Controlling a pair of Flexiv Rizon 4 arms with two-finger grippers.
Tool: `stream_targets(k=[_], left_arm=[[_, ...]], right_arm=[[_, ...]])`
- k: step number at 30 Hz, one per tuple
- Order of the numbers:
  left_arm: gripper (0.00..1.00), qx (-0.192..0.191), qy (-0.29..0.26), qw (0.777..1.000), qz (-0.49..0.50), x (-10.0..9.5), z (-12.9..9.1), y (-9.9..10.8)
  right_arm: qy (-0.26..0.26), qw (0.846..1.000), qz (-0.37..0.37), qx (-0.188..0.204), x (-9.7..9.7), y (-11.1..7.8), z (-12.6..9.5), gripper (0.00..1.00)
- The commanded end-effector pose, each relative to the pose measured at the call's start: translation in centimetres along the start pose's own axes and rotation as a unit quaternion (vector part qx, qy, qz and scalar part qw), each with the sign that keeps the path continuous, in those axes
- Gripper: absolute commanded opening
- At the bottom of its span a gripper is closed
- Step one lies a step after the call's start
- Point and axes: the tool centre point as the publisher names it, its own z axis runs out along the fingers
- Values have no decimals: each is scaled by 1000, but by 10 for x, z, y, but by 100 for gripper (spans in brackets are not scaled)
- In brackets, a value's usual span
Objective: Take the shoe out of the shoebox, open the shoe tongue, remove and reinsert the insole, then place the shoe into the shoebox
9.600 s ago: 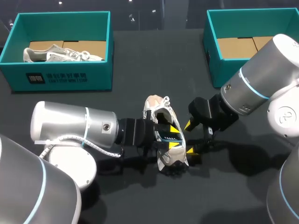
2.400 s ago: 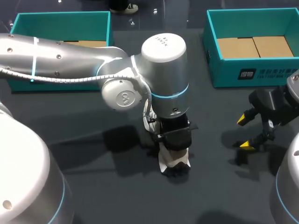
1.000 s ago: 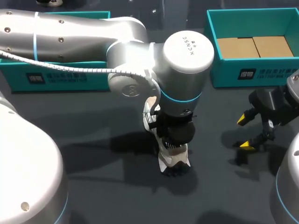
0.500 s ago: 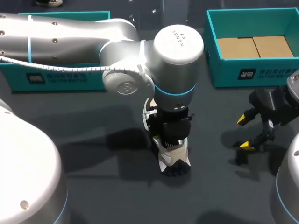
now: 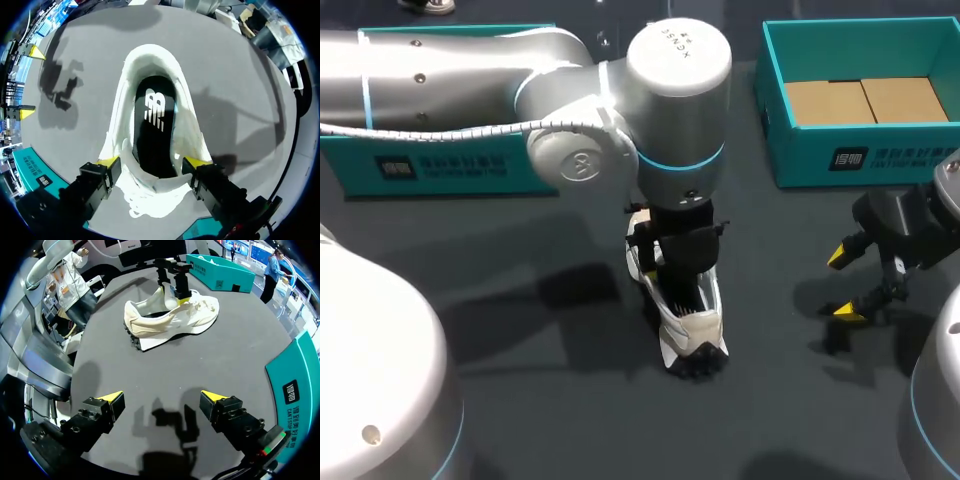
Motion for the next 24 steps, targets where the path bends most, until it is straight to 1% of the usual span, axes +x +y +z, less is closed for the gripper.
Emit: stream_targets(k=[1, 2, 5, 9, 11, 19, 23, 24], left_arm=[[78, 1, -1, 1000, 0, 0, -2, 7], [78, 1, -2, 1000, 0, 0, -3, 8], [74, 4, -4, 1000, 5, 2, -8, 12], [75, 2, -1, 1000, 7, 5, -12, 21], [74, 9, -2, 1000, 8, 7, -16, 25], [77, 12, -2, 1000, 13, 16, -33, 42], [71, 28, -14, 999, 9, 17, -46, 54], [67, 34, -16, 999, 8, 17, -49, 56]], right_arm=[[-1, 1000, 0, 1, 1, 0, 0, 100], [-1, 1000, 0, 1, 1, 0, 0, 100], [-1, 1000, 0, 1, 1, 0, 0, 100], [-1, 1000, 0, 1, 1, 0, 0, 100], [-1, 1000, 0, 1, 1, 0, 0, 100], [-1, 1000, 0, 1, 1, 0, 0, 100], [-1, 1000, 0, 1, 1, 0, 0, 100], [-1, 1000, 0, 1, 1, 0, 0, 100]])
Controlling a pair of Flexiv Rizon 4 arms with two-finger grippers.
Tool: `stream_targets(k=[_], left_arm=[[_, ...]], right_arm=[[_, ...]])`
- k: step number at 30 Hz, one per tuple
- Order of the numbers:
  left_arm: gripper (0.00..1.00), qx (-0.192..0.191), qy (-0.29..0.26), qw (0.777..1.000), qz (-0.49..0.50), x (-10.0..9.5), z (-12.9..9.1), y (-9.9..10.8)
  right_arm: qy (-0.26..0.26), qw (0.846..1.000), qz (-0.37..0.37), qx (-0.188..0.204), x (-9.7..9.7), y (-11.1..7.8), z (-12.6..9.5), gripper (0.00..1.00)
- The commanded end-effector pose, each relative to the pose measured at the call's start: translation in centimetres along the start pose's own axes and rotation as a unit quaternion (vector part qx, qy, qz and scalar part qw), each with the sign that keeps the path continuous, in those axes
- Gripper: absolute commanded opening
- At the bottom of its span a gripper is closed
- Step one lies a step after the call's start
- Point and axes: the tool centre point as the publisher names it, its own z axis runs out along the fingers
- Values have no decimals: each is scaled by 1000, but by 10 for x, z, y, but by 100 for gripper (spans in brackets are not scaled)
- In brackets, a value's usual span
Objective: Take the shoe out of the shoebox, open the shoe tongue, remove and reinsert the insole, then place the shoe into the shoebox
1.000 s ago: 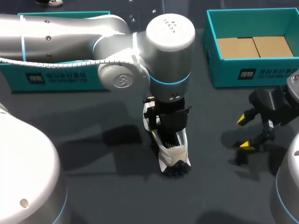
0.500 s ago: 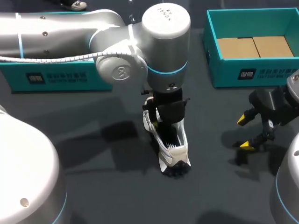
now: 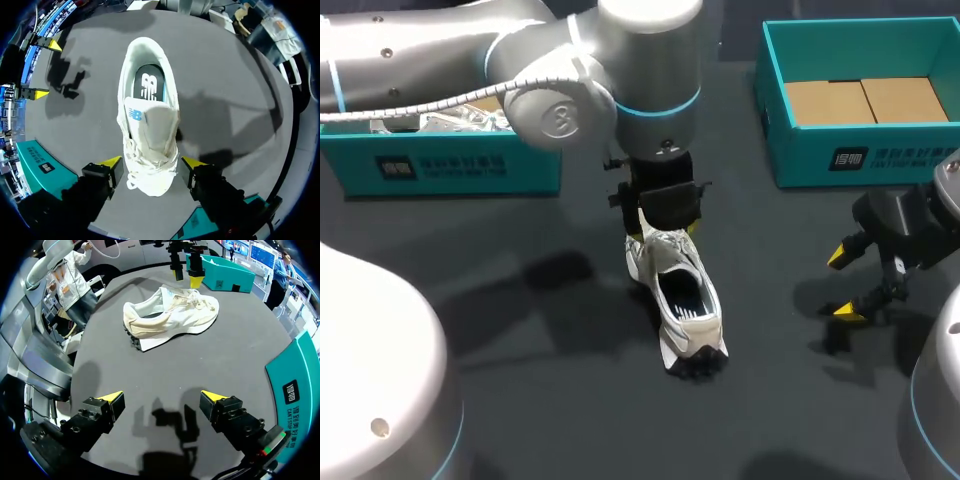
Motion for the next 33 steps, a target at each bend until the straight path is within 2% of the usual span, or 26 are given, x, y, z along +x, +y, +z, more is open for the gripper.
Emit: stream_targets(k=[1, 2, 5, 7, 11, 13, 16, 21, 26, 33], left_arm=[[60, 21, -8, 1000, 3, 8, -16, 13], [53, 20, -7, 1000, 1, 8, -18, 14], [49, 18, -5, 1000, 1, 8, -24, 19], [42, 18, -6, 1000, 1, 8, -28, 22], [40, 30, -18, 999, 3, 7, -32, 25], [34, 33, -21, 999, 5, 6, -33, 20], [32, 41, -22, 999, 10, 4, -30, 13], [31, 59, -32, 997, 26, 0, -19, -7], [29, 89, -36, 994, 41, -3, 0, -30], [27, 105, -29, 993, 50, -4, 32, -55]], right_arm=[[-1, 1000, 0, 1, 1, 0, 0, 100], [-1, 1000, 0, 1, 1, 0, 0, 100], [-1, 1000, 0, 1, 1, 0, 0, 100], [-1, 1000, 0, 1, 1, 0, 0, 100], [-1, 1000, 0, 1, 1, 0, 0, 100], [-1, 1000, 0, 1, 1, 0, 0, 100], [-1, 1000, 0, 1, 1, 0, 0, 100], [-1, 1000, 0, 1, 1, 0, 0, 100], [-1, 1000, 0, 1, 1, 0, 0, 100], [-1, 1000, 0, 1, 1, 0, 0, 100]])
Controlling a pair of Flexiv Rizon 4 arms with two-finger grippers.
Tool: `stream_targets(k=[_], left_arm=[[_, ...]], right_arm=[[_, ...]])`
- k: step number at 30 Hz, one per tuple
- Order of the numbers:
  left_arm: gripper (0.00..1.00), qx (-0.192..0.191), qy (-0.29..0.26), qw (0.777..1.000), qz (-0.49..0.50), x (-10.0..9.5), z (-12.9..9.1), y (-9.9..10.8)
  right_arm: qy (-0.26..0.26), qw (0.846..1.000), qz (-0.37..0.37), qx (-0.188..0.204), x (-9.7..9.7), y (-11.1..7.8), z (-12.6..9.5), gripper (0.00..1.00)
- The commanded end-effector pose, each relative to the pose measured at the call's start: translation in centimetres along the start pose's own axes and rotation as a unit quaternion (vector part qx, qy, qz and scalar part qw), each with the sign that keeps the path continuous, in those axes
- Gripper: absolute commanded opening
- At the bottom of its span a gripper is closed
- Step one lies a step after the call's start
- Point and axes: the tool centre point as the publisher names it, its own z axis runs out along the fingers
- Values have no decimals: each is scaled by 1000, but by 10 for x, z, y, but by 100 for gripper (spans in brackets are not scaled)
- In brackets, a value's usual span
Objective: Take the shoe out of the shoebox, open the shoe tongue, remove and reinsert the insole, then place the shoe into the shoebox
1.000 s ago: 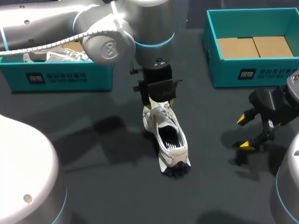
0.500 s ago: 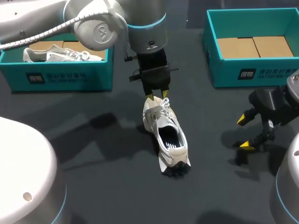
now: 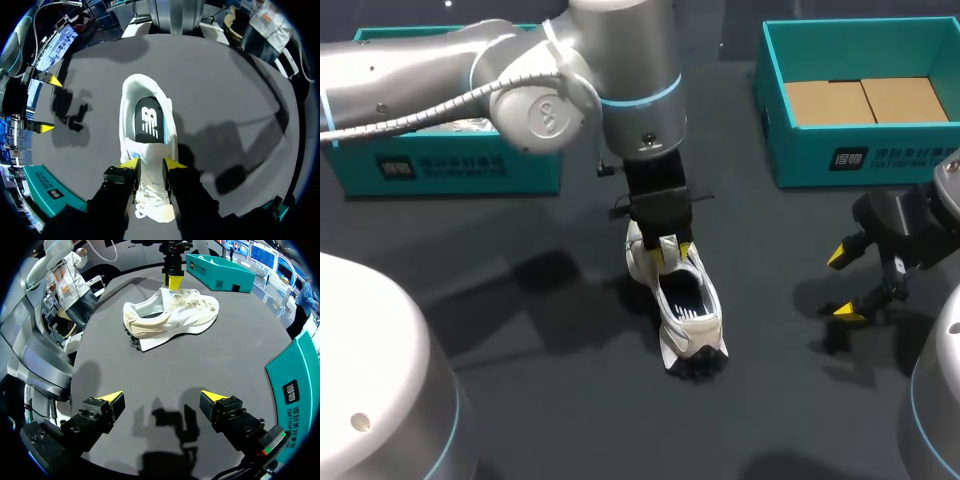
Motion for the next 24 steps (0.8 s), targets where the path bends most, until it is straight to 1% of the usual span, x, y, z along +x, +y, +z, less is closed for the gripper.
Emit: stream_targets(k=[1, 4, 9, 12, 15, 18, 24], left_arm=[[27, 6, 1, 1000, 0, -2, 25, -7], [27, 5, 0, 1000, 3, 0, 24, -14], [25, -15, -24, 1000, 11, -2, 2, -21], [25, -24, -29, 999, 12, -6, -2, -22], [25, -25, -28, 999, 11, -13, 5, -21], [25, -29, -22, 999, 7, -19, 20, -20], [25, -28, -13, 999, -9, -15, 49, -22]], right_arm=[[-1, 1000, 0, 1, 1, 0, 0, 100], [-1, 1000, 0, 1, 1, 0, 0, 100], [-1, 1000, 0, 1, 1, 0, 0, 100], [-1, 1000, 0, 1, 1, 0, 0, 100], [-1, 1000, 0, 1, 1, 0, 0, 100], [-1, 1000, 0, 1, 1, 0, 0, 100], [-1, 1000, 0, 1, 1, 0, 0, 100]])
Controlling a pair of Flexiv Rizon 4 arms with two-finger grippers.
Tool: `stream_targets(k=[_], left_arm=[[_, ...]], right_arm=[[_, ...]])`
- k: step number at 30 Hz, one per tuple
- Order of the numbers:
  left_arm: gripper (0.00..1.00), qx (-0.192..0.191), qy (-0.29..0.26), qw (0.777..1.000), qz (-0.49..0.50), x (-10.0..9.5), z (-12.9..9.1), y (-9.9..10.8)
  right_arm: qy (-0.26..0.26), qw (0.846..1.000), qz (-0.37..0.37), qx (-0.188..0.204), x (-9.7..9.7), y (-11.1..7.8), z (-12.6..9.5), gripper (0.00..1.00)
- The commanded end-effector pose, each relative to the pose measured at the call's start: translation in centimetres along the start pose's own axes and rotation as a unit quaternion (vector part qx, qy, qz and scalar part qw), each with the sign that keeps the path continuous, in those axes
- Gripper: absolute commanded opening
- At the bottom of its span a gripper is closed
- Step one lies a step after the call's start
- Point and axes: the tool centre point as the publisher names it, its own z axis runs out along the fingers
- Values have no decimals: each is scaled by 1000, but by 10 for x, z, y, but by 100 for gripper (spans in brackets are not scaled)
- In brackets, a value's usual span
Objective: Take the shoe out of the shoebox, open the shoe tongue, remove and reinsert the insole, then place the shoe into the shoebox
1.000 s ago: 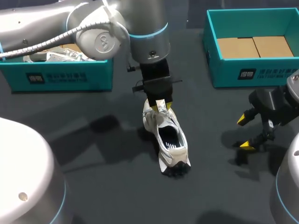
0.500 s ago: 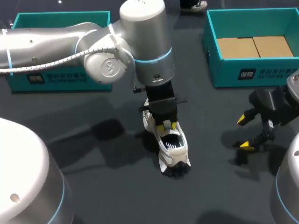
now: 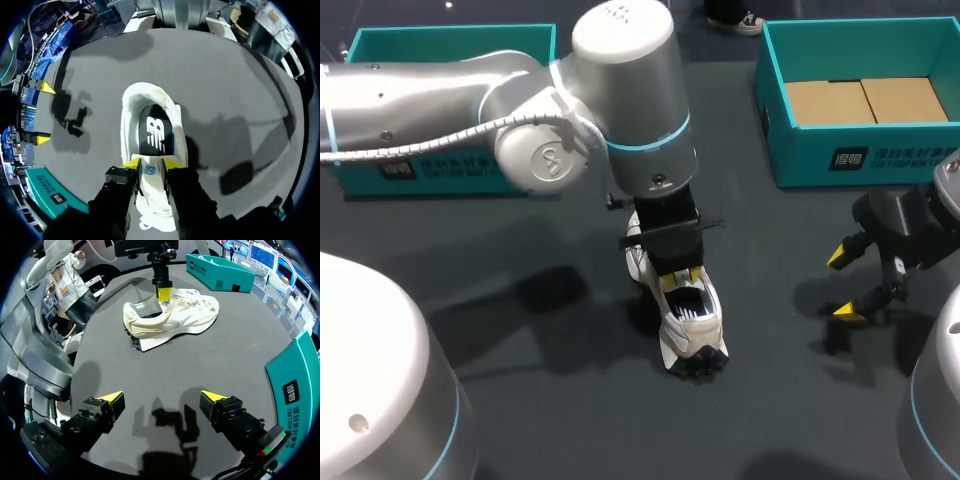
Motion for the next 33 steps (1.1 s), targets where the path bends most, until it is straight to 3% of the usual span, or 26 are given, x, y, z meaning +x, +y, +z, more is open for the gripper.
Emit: stream_targets(k=[1, 4, 9, 17, 19, 21, 22, 33], left_arm=[[25, 2, 1, 1000, -5, -4, 26, -3], [25, 4, -10, 1000, -6, 2, 18, -11], [30, -20, -29, 999, -3, 9, -19, -28], [38, -36, -32, 997, -66, 9, -54, -44], [48, -17, -33, 993, -112, 8, -61, -49], [100, -9, -27, 986, -166, 8, -71, -54], [100, -31, -16, 986, -165, 8, -77, -57], [100, -31, -16, 986, -165, 8, -77, -57]], right_arm=[[-1, 1000, 0, 1, 1, 0, 0, 100], [-1, 1000, 0, 1, 1, 0, 0, 100], [-1, 1000, 0, 1, 1, 0, 0, 100], [-1, 1000, 0, 1, 1, 0, 0, 100], [-1, 1000, 0, 1, 1, 0, 0, 100], [-1, 1000, 0, 1, 1, 0, 0, 100], [-1, 1000, 0, 1, 1, 0, 0, 100], [-1, 1000, 0, 1, 1, 0, 0, 100]])
